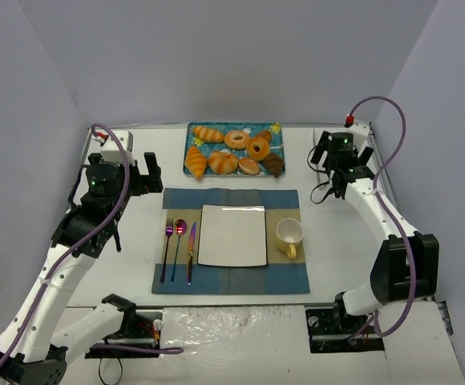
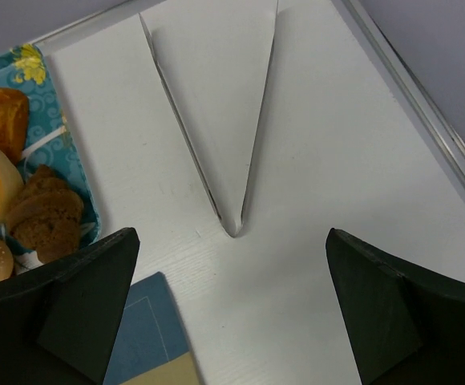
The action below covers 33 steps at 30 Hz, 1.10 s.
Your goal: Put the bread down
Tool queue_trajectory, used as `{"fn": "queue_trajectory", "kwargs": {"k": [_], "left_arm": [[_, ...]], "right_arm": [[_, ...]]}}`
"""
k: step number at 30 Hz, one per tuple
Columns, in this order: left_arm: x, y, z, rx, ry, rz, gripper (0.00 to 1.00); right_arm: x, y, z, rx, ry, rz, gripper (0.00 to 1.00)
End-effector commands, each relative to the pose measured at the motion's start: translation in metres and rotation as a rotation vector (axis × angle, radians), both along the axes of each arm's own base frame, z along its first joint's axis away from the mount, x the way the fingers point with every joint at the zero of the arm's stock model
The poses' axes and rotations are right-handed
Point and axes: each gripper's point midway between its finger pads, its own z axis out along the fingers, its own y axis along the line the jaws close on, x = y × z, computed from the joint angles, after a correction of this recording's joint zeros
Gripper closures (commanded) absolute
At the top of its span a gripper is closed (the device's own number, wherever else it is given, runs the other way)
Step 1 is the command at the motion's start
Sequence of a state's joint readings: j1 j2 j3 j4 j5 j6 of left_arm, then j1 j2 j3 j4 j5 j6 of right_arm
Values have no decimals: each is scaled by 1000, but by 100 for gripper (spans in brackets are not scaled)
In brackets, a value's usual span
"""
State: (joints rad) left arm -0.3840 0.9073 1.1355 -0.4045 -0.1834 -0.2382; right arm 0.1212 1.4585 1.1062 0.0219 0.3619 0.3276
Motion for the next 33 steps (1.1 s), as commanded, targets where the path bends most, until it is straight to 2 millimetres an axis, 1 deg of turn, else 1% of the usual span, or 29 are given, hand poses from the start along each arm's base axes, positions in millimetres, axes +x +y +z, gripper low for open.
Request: {"fn": "queue_trajectory", "kwargs": {"k": [1,3,5,7,9,10,12,14,15,16,21,26,30,33], "left_arm": [[5,4,34,-24,-102,22,3],[5,4,33,-22,-100,23,3],[5,5,33,-18,-102,26,3],[5,5,33,-15,-102,28,3],[5,6,33,-12,-103,30,3],[5,6,34,-12,-105,29,3],[5,7,34,-10,-107,32,3],[5,7,34,-9,-107,31,3],[5,7,34,-8,-107,30,3],[5,7,33,-7,-106,30,3],[7,6,30,-2,-99,28,3],[7,5,29,0,-98,23,3],[8,5,29,2,-97,23,3],[8,5,29,2,-99,24,3]], "right_arm": [[33,-5,14,10,-83,-7,0],[44,-5,4,17,-60,17,0],[55,-7,-12,16,-23,26,0],[63,-12,-19,27,-10,27,0],[71,-12,-24,64,-6,50,0],[77,-12,-31,88,7,72,0],[83,-8,-47,113,37,102,0],[88,-4,-54,119,54,128,0],[90,-8,-58,120,62,128,0],[91,-16,-61,120,70,117,0],[97,-18,-69,143,98,151,0],[97,-30,-75,139,127,118,0],[100,-28,-80,150,139,135,0],[101,-27,-92,162,169,129,0]]}}
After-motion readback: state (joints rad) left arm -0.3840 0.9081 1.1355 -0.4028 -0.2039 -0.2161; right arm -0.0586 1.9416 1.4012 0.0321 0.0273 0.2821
